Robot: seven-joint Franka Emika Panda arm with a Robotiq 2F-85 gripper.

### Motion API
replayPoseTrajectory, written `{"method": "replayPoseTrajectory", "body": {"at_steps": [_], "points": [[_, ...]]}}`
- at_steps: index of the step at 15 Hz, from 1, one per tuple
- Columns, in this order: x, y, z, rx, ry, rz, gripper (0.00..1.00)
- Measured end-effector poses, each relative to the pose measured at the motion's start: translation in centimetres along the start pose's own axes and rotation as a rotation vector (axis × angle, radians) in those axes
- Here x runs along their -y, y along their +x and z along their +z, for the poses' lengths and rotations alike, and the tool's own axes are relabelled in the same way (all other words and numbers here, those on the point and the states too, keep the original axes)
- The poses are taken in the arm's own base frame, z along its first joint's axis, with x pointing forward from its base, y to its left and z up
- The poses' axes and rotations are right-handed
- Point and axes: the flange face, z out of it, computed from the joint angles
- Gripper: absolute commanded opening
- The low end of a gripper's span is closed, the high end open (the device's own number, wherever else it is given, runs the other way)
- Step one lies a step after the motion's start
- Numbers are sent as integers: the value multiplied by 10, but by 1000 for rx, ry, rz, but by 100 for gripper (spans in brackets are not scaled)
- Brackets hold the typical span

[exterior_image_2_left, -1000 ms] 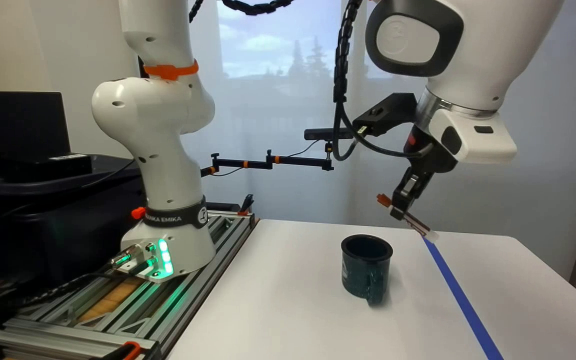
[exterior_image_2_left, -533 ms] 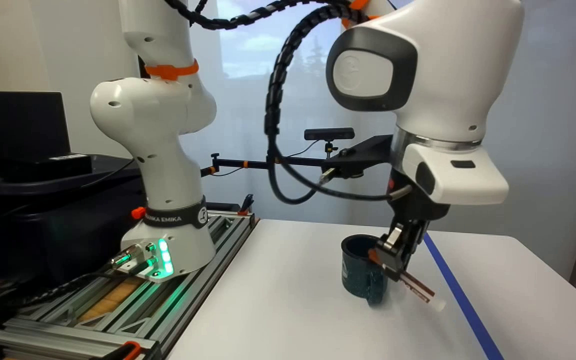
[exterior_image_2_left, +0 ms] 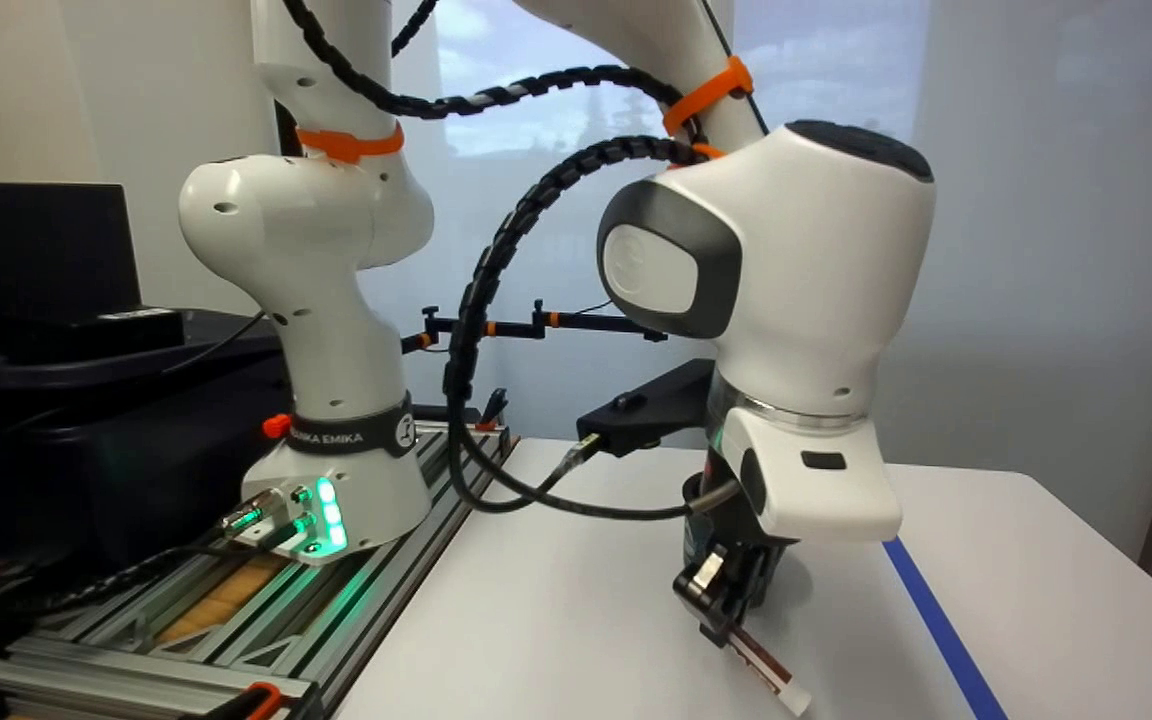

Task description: Move the sharpie to the table

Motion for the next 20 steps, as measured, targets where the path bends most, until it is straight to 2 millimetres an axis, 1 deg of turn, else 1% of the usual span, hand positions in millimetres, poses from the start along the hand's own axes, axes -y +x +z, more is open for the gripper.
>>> {"method": "replayPoseTrajectory", "body": {"at_steps": [5, 6, 7, 8, 9, 10, 11, 12, 14, 15, 17, 20], "points": [[-4, -3, 30, 41, -15, -36, 5], [-4, -4, 35, 51, -13, -45, 45], [-4, -5, 39, 57, -12, -52, 46], [-3, -5, 40, 60, -9, -59, 51], [-2, -5, 41, 62, -3, -67, 59], [-1, -6, 42, 64, 5, -76, 66], [2, -5, 41, 65, 16, -89, 75], [6, -5, 38, 67, 29, -105, 82], [18, -3, 24, 72, 52, -150, 97], [24, -2, 13, 75, 63, -174, 100], [38, -4, -17, 93, 85, -231, 100], [63, -16, -64, 126, 106, -335, 100]]}}
